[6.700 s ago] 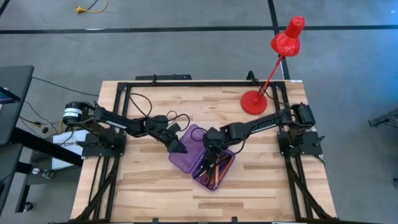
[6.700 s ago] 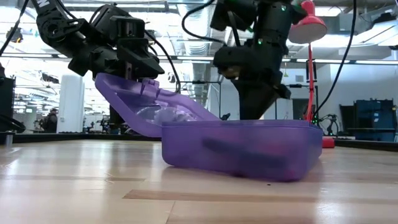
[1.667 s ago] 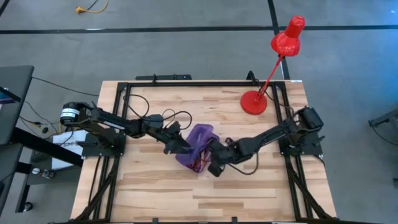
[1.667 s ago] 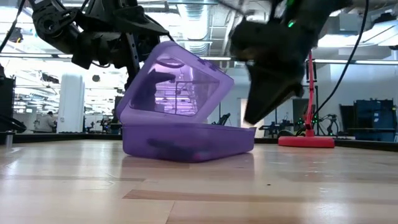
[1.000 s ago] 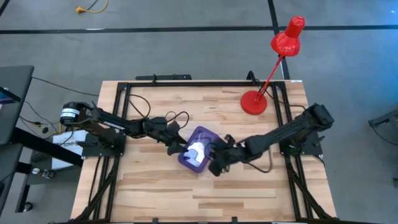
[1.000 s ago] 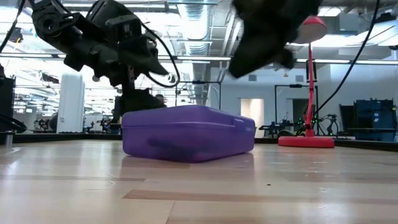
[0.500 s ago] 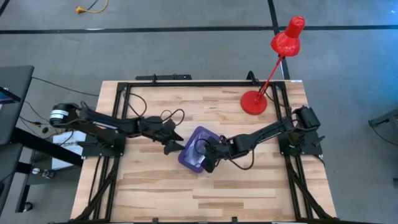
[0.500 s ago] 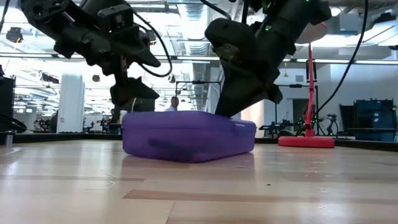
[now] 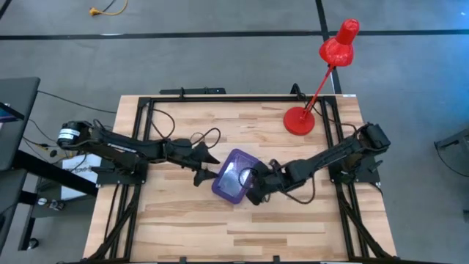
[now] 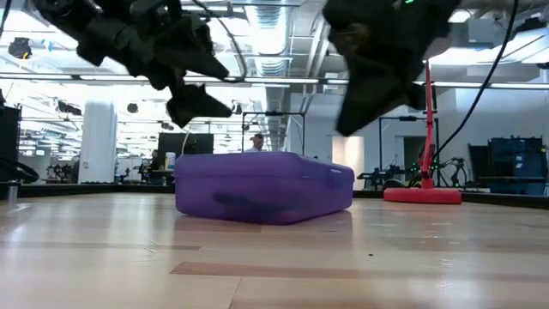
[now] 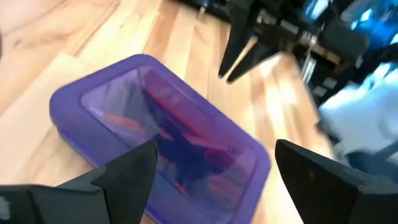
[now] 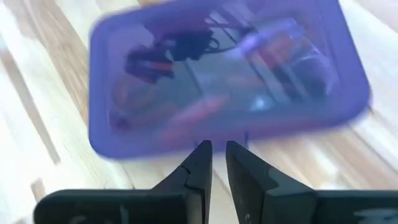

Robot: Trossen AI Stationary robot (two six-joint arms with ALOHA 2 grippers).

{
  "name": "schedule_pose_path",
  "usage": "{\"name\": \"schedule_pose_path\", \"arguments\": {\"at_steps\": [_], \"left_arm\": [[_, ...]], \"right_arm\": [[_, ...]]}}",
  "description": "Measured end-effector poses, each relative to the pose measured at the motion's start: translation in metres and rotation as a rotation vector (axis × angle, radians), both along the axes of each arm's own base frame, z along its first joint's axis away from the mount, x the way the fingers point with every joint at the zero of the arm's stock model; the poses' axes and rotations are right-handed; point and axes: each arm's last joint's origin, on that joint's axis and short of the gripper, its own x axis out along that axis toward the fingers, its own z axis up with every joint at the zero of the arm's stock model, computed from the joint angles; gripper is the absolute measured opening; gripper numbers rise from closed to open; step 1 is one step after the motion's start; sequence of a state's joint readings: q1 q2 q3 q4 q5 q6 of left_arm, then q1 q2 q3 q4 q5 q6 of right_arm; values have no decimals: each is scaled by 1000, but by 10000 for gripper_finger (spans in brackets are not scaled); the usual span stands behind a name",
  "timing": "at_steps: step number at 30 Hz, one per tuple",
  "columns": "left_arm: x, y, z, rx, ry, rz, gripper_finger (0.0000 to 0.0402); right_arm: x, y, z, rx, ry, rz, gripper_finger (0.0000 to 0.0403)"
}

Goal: Pick & place school supplies into a supply box
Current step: Close the purple supply box

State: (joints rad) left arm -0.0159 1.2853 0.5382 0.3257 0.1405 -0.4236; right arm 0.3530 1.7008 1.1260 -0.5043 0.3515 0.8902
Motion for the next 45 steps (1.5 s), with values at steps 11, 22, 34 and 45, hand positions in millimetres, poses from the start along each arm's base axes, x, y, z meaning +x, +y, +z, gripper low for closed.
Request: {"name": "schedule_pose_path", "arguments": {"at_steps": [11,22,34,45], "left_arm": [[53,-9,-22,162,205,-128,313],[75,-12,-29,189,287,-173,313],[75,-11,-29,187,297,-172,313],[73,-11,-31,206,334,-136,293]], "right_arm": [[-18,15,-34,107,-49,-120,42],[-21,3,-52,139,-140,-181,34],[-24,1,-60,169,-182,-161,6],[-16,-9,-66,155,-185,-165,1]]}}
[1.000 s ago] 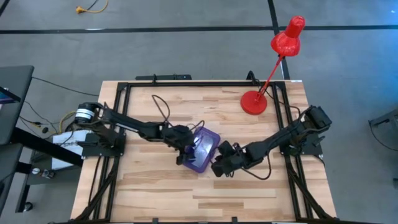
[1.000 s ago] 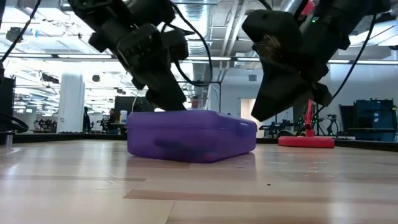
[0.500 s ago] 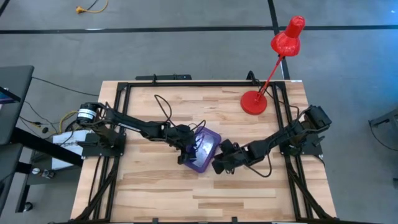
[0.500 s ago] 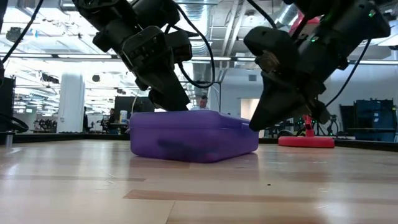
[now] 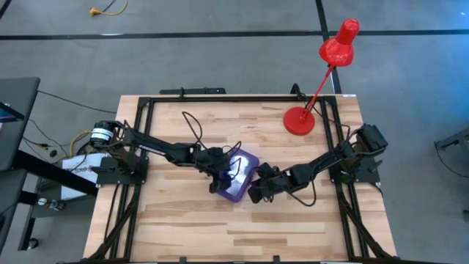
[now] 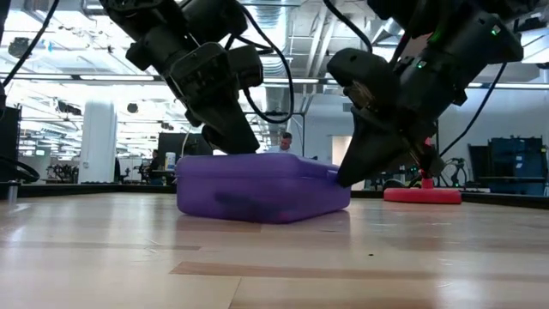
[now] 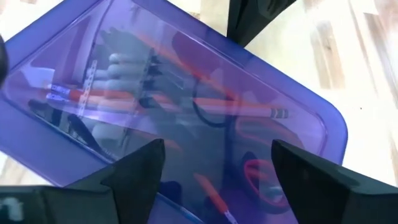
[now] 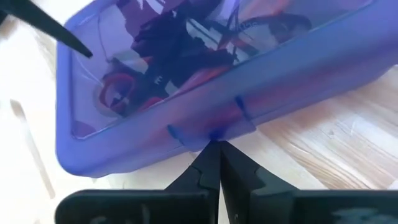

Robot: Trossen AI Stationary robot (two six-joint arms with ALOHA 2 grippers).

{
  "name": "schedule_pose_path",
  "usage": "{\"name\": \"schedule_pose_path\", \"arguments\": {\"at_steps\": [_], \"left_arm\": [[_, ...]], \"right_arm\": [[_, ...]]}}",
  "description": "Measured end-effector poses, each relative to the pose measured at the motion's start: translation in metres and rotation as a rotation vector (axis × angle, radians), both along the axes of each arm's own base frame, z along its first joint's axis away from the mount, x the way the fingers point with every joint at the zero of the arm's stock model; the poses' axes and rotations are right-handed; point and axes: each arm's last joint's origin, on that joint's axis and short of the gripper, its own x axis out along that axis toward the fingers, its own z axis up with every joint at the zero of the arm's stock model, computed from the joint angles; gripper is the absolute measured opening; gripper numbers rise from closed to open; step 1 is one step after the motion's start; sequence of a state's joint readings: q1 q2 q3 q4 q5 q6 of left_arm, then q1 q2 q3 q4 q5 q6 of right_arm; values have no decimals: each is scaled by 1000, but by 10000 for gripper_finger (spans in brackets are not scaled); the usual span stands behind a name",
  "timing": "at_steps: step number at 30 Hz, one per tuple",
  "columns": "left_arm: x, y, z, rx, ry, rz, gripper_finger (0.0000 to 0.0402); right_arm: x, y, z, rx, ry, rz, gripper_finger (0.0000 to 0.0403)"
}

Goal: Pick & place school supplies into a supply box
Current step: Close the purple supply box

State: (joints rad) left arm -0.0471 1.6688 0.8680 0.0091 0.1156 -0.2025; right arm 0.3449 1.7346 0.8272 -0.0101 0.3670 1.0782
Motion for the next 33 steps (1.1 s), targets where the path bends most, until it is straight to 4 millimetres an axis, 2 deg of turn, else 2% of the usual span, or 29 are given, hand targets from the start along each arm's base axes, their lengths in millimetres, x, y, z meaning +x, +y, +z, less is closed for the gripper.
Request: {"name": "schedule_pose_path", "arguments": {"at_steps": [6,13,33], "left_arm": [[0,2,0,38,5,60,234],[-1,3,-1,64,14,54,162],[-4,4,-4,120,46,30,17]], "right_arm": [[1,0,-1,0,-4,3,1],[2,-1,-1,-1,-9,-2,0],[8,-15,1,-32,-30,-19,0]]}}
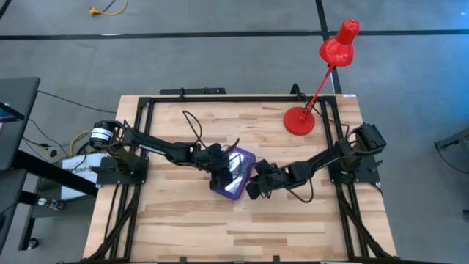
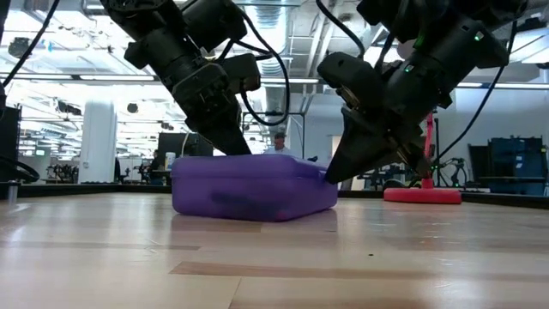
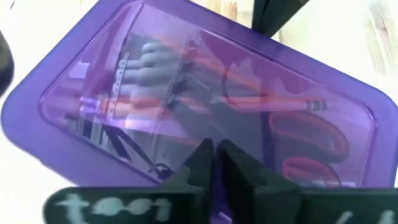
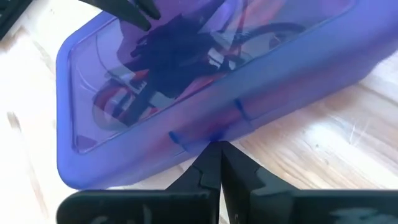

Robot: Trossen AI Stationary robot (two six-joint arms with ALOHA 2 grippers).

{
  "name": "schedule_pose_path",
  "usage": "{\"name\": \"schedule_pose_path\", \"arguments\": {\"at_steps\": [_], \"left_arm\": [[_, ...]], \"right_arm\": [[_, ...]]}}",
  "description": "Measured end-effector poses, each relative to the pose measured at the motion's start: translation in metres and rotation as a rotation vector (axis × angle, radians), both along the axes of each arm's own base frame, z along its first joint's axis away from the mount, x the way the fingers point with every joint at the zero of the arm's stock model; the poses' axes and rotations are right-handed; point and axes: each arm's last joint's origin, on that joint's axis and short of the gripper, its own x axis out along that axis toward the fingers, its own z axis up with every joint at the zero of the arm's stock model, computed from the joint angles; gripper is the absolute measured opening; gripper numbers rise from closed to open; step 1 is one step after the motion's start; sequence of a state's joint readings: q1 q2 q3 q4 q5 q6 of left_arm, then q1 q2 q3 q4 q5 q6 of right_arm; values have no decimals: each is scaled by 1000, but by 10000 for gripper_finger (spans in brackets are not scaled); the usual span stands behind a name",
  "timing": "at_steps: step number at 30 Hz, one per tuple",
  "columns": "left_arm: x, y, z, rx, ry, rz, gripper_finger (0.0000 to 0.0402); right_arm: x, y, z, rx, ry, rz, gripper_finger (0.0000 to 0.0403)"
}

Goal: Pick & place school supplies into a supply box
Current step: Close the purple supply box

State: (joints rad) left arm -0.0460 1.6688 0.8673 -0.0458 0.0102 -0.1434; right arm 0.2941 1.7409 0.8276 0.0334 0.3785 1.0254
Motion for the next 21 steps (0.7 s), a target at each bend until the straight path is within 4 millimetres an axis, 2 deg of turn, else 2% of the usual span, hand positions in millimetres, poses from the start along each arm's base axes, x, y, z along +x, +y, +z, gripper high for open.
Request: {"name": "schedule_pose_path", "arguments": {"at_steps": [3,8,13,17,21], "left_arm": [[0,0,0,0,1,-4,4],[0,0,-1,-4,7,-8,1],[2,-1,-13,-24,47,-24,0],[2,-3,-14,-32,57,-23,0],[0,-3,-4,-6,21,-3,0]], "right_arm": [[1,-4,-1,10,1,-8,0],[10,-5,-14,40,-16,-6,0],[17,-3,-28,77,-31,-22,0],[13,4,-29,61,-17,-57,0],[6,8,-22,57,11,-90,0]]}}
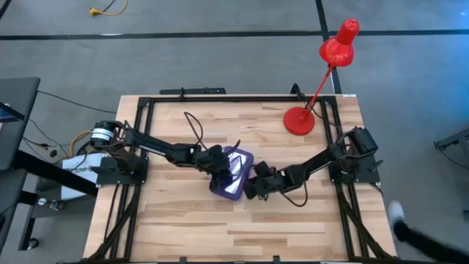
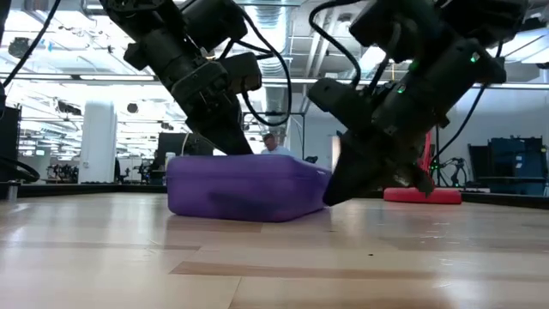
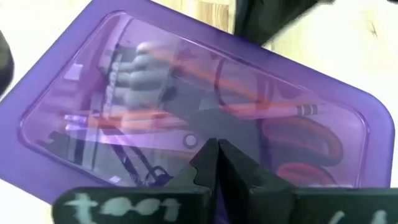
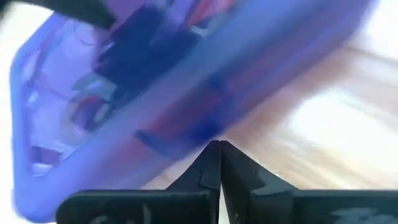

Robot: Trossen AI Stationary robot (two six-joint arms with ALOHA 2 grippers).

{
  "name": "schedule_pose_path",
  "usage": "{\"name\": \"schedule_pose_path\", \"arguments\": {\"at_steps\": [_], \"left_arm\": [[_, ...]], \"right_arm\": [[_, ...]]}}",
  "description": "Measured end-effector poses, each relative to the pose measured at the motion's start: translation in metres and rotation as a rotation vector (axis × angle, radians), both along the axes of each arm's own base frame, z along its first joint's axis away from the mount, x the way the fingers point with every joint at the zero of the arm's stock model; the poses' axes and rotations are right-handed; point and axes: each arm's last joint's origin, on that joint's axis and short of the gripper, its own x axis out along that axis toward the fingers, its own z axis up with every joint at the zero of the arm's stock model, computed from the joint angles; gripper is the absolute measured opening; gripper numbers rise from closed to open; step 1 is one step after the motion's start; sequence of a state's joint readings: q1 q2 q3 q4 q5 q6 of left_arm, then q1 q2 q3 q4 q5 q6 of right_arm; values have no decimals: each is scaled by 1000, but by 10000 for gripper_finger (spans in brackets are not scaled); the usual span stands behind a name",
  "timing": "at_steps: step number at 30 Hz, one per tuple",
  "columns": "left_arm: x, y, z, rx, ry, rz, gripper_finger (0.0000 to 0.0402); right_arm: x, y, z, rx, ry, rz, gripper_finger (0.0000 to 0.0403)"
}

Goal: Pick & place school supplies into a supply box
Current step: Close the purple supply box, then return to Home Position

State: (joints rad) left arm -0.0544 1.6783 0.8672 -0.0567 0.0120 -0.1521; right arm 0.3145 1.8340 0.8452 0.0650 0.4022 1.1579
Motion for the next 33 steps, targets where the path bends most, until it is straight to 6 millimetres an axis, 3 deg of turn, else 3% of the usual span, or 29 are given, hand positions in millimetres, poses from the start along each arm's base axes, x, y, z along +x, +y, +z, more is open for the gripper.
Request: {"name": "schedule_pose_path", "arguments": {"at_steps": [10,19,26,30,33], "left_arm": [[-12,3,28,65,-53,-6,0],[-18,2,45,57,-107,-27,0],[-43,2,102,22,-320,-69,0],[-72,9,139,171,-444,81,0],[-94,18,159,335,-497,297,0]], "right_arm": [[-16,2,21,-39,33,-37,0],[-16,0,41,-125,-28,20,0],[-29,6,88,-317,-145,181,0],[-45,-2,123,-440,-195,242,0],[-61,-14,145,-525,-187,286,0]]}}
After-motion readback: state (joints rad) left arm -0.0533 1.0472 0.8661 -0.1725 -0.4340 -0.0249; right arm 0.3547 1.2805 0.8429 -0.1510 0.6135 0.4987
